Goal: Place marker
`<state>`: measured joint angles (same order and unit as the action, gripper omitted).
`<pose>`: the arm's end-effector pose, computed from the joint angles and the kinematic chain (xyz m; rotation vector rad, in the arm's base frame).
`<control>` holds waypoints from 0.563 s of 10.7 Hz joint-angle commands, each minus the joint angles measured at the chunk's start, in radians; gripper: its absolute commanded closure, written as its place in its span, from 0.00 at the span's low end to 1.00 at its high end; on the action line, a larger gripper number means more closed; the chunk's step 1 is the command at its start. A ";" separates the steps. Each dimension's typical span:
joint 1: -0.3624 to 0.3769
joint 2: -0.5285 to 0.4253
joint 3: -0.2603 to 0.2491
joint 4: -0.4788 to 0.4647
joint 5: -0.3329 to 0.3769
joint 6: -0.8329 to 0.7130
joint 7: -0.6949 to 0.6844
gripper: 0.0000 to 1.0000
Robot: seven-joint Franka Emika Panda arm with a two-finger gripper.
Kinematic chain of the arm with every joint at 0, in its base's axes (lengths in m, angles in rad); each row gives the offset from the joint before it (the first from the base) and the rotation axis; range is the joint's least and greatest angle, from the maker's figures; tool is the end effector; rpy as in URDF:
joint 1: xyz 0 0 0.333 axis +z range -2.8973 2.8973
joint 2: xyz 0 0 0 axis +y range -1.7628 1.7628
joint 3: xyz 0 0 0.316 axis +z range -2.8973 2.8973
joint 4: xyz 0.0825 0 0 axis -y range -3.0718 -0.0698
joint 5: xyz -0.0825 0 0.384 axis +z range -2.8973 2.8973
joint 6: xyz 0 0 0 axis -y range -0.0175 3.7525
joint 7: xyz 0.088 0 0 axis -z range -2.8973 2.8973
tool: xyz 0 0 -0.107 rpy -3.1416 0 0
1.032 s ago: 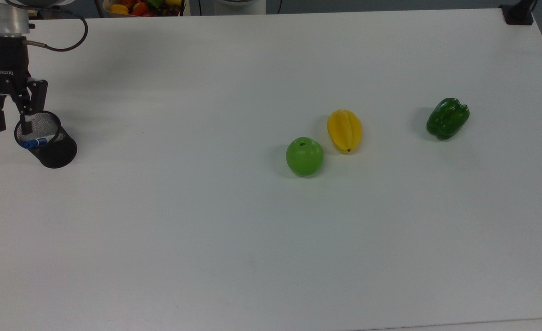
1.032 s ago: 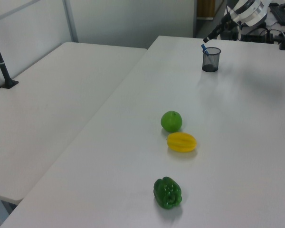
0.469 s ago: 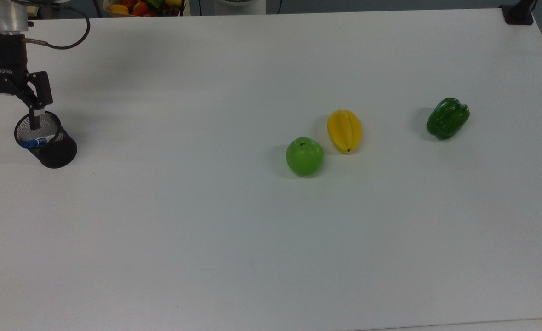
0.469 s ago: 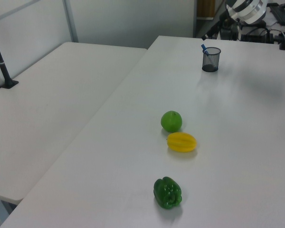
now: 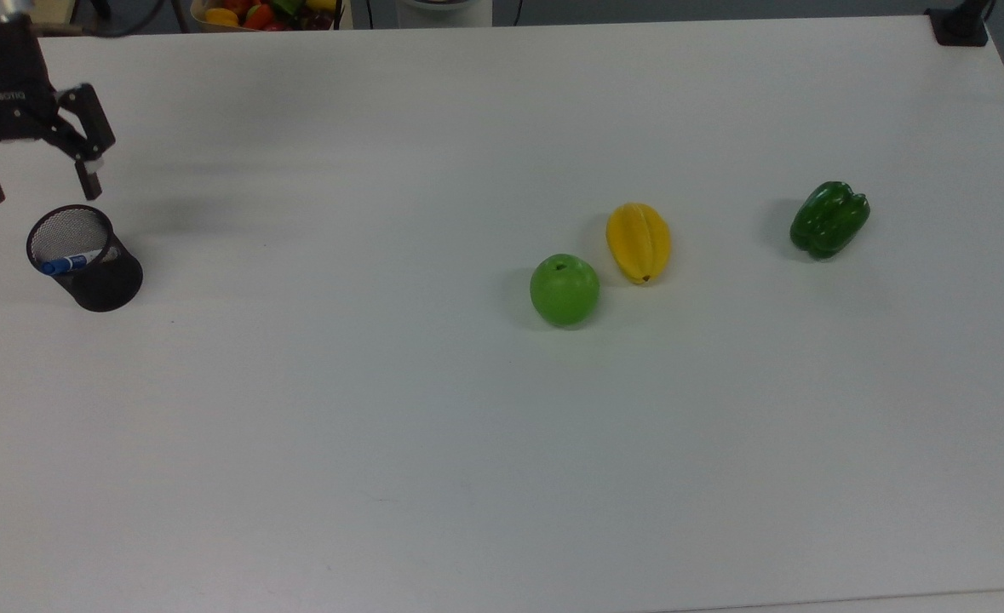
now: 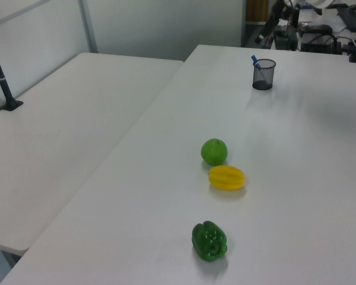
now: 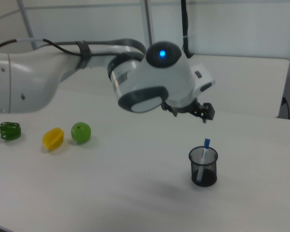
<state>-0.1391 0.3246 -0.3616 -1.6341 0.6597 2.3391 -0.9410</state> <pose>0.6195 -0.2946 0.4851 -2.9265 -0.1668 -0.9003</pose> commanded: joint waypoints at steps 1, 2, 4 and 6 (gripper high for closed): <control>0.001 -0.050 -0.007 0.094 -0.113 -0.261 0.375 0.00; 0.003 -0.052 -0.004 0.144 -0.159 -0.355 0.498 0.00; 0.004 -0.074 0.007 0.198 -0.198 -0.504 0.690 0.00; 0.012 -0.107 0.035 0.203 -0.218 -0.607 0.810 0.00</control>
<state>-0.1368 0.2601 -0.3569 -1.4358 0.4847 1.8403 -0.2721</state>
